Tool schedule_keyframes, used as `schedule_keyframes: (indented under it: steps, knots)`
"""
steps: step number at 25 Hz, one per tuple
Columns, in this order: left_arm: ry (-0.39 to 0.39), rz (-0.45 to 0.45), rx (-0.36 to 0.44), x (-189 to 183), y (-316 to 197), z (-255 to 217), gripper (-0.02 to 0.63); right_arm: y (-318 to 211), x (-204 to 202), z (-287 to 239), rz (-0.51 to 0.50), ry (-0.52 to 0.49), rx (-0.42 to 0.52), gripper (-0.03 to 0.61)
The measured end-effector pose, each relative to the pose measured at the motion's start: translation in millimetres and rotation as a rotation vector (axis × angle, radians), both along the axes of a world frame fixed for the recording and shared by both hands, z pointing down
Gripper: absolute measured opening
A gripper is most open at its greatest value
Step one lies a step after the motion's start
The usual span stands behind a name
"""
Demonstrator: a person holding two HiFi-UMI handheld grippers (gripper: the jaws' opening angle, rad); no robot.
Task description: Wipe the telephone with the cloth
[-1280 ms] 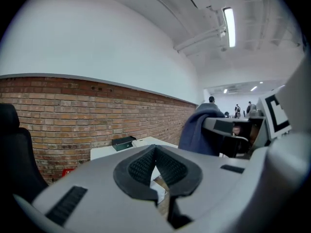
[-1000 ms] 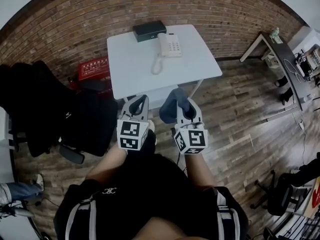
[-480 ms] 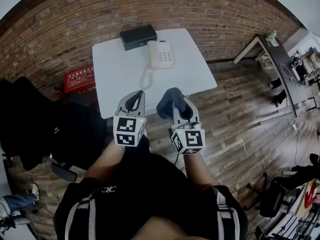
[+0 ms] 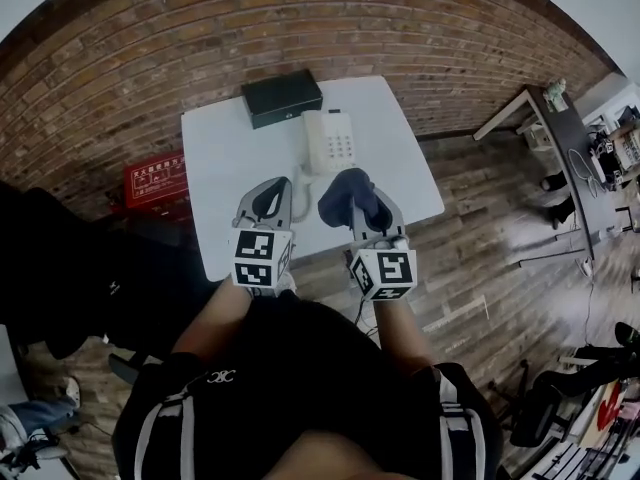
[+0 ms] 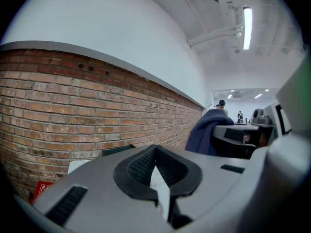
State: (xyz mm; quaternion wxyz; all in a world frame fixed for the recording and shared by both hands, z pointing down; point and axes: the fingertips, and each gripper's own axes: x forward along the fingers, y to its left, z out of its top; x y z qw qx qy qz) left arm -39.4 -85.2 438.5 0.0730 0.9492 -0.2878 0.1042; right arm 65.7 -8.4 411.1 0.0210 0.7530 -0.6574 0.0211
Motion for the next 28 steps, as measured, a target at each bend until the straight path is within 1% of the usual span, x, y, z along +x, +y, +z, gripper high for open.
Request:
schedule_keyframes:
  steps: [3, 7, 12, 15, 18, 23, 28]
  knots:
    - [0.004, -0.009, -0.006, 5, -26, 1, -0.003, -32, 11, -3, -0.010, 0.004, 0.001, 0.020]
    - [-0.011, -0.024, -0.018, 9, -52, 8, -0.003, -65, 27, -4, -0.009, 0.010, 0.004, 0.018]
    - [-0.020, -0.073, -0.036, 14, -70, 12, -0.003, -96, 48, -3, -0.045, 0.009, 0.011, 0.018]
    - [-0.024, -0.138, -0.035, 13, -80, 12, -0.003, -118, 65, 3, -0.091, -0.003, 0.006, 0.020]
    - [-0.019, -0.218, -0.056, 6, -88, 12, -0.003, -144, 78, 8, -0.140, -0.003, -0.011, 0.020]
    - [-0.035, -0.325, -0.062, -2, -101, 12, -0.003, -189, 97, 20, -0.186, 0.016, -0.046, 0.020]
    - [-0.044, -0.405, -0.063, -4, -106, 10, -0.003, -231, 112, 38, -0.235, 0.042, -0.082, 0.020]
